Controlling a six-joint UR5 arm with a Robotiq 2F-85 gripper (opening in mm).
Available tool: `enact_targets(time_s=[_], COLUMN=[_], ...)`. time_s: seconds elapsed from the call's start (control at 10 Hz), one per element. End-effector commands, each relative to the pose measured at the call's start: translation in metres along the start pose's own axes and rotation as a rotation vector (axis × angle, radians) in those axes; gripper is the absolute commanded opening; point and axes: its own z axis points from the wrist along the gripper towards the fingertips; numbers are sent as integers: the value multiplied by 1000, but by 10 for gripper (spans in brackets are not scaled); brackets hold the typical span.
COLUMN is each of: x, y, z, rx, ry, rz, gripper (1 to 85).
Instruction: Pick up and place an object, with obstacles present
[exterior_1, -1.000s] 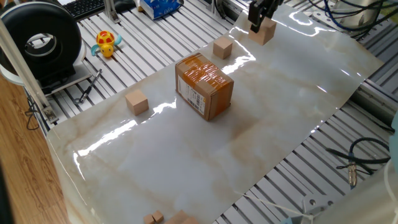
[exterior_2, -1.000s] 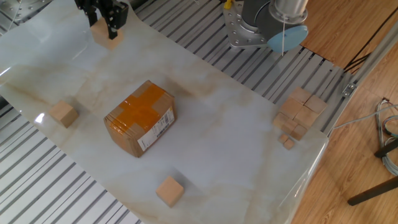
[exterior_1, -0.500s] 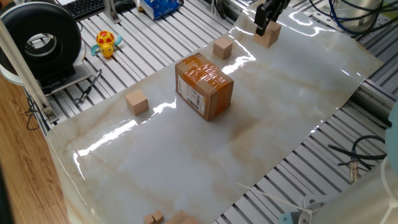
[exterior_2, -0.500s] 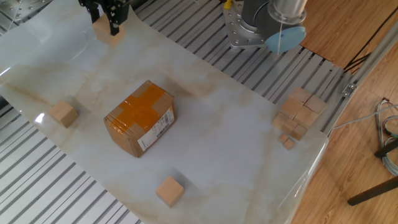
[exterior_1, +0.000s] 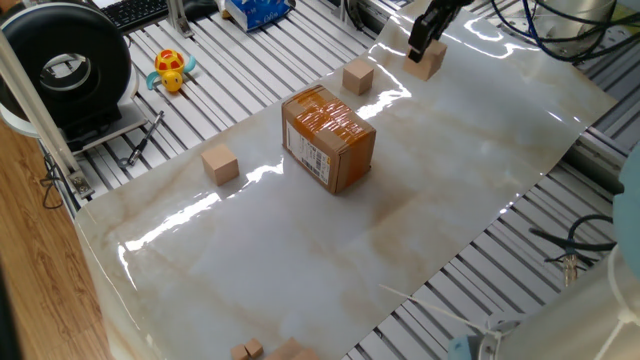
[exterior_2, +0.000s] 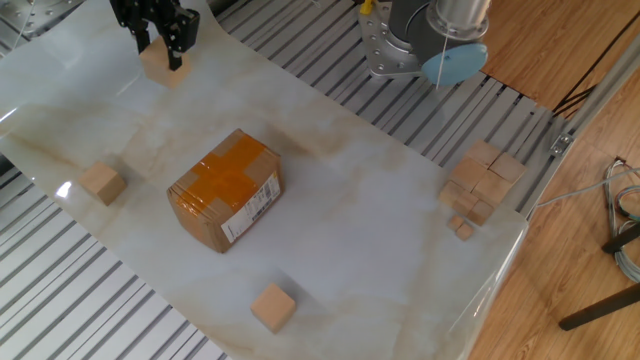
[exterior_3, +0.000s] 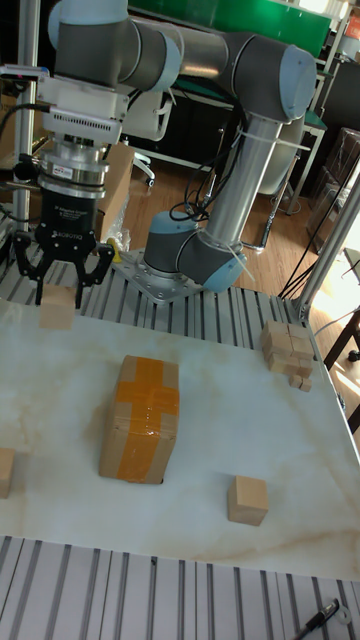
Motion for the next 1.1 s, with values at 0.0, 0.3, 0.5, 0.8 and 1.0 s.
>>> enact_targets(time_s=[0.0,0.3,0.5,0.8,1.0], x=[19,22,16,9,4], y=[-14,5,-1,-23,-21], z=[2,1,14,70,83], rx=[42,-27,-34,-21,-38], ry=[65,81,44,-4,-28], rz=[-3,65,65,31,23], gripper=[13,13,13,13,13])
